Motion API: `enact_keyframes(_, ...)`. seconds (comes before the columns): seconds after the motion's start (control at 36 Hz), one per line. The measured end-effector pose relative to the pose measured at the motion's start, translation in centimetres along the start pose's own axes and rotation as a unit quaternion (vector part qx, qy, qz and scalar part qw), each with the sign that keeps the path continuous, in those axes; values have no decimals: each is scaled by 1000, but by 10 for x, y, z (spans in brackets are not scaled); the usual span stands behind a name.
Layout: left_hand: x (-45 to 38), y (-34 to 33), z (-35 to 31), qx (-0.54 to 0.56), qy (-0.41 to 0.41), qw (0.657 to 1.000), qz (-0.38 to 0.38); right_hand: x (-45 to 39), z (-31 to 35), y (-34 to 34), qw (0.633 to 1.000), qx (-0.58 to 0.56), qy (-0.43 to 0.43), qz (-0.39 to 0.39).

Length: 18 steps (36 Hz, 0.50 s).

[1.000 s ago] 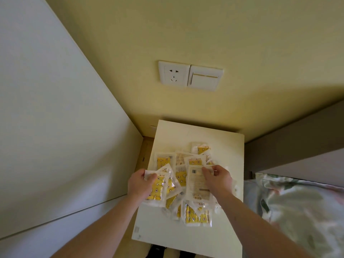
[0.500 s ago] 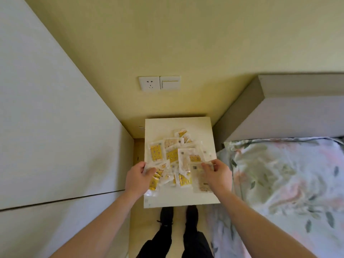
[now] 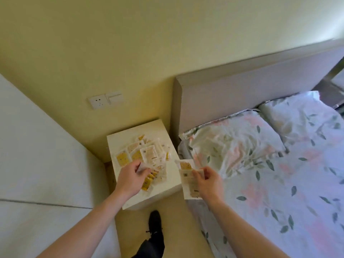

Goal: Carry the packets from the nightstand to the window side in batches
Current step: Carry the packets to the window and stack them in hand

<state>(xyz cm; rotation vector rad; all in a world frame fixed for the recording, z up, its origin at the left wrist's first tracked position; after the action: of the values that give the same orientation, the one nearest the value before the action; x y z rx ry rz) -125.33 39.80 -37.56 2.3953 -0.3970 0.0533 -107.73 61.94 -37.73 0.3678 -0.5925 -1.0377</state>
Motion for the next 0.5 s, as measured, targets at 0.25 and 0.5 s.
enact_keyframes(0.25, 121, -65, -85, -8, -108, 993, 54, 55, -86, 162, 997, -32, 5, -71)
enact_keyframes(0.5, 234, -135, -169, -11, -205, 967, 152, 108, -166, 291, 981, -50, -40, -182)
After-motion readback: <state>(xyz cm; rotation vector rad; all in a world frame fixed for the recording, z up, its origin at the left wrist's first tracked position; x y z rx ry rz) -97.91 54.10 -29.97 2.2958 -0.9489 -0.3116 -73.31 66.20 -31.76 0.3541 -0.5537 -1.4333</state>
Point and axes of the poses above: each hand's wrist, its own x-axis away from the middle knuckle, its own y-axis out of the back of the hand, z = x × y, the point moved 6 cm from there along -x, towards the middle knuckle, and after that the axes turned 14 degrees about -z, right-handed, at the moved point
